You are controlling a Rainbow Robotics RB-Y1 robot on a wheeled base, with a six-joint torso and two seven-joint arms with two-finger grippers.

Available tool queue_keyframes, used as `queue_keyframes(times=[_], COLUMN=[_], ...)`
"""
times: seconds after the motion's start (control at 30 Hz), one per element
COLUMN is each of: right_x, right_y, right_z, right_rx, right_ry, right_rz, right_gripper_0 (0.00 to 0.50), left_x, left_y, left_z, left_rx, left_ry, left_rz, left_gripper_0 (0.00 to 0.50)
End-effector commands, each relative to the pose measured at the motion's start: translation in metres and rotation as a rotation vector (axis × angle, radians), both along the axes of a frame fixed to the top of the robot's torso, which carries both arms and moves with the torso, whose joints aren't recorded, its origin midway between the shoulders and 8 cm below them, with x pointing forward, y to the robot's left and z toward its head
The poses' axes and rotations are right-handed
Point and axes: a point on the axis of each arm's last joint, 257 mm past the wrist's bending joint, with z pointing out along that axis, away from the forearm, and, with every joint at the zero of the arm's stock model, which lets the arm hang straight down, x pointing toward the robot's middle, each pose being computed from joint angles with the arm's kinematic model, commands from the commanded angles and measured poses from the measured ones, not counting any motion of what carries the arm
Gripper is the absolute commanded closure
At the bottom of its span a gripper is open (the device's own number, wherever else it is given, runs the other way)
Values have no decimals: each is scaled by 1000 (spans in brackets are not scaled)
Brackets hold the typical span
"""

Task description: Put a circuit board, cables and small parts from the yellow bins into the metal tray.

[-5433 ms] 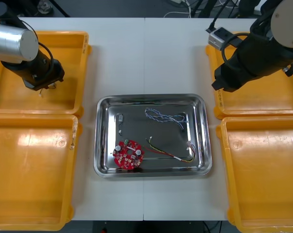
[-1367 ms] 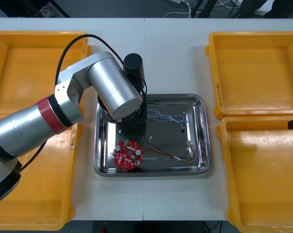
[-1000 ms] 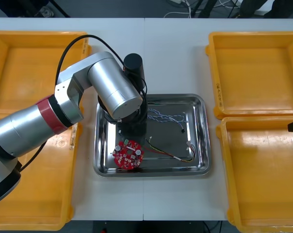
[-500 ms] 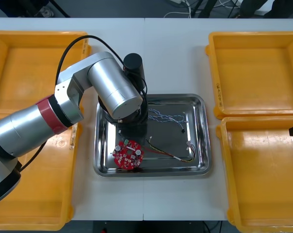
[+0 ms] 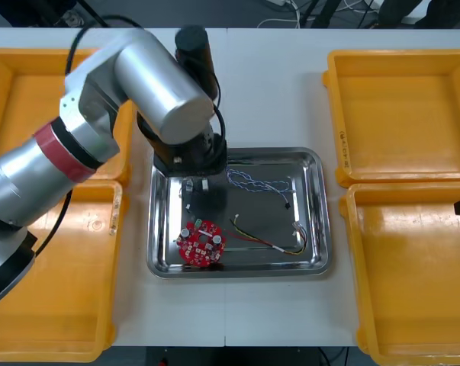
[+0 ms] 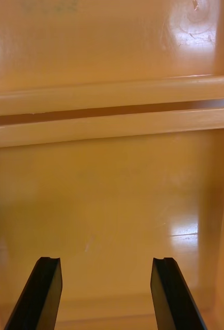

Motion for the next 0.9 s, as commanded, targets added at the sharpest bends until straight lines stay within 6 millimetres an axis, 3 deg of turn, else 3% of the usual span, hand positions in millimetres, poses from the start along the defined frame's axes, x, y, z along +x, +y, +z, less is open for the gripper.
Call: queue_keyframes(times=[0.03, 0.4, 0.9], right_x=[-2, -2, -2], right_y=[-21, -21, -21], right_z=[15, 15, 15], right_rx=[-54, -54, -54], right_ry=[-14, -14, -14], right_rz=[-4, -4, -4], right_gripper_0=[0, 0, 0], left_x=[14, 16, 10], left_y=[6, 74, 144], left_z=[74, 106, 114], left_rx=[6, 87, 92], left_ry=[-94, -76, -88], left_rz=[-82, -122, -123], left_gripper_0=[0, 0, 0])
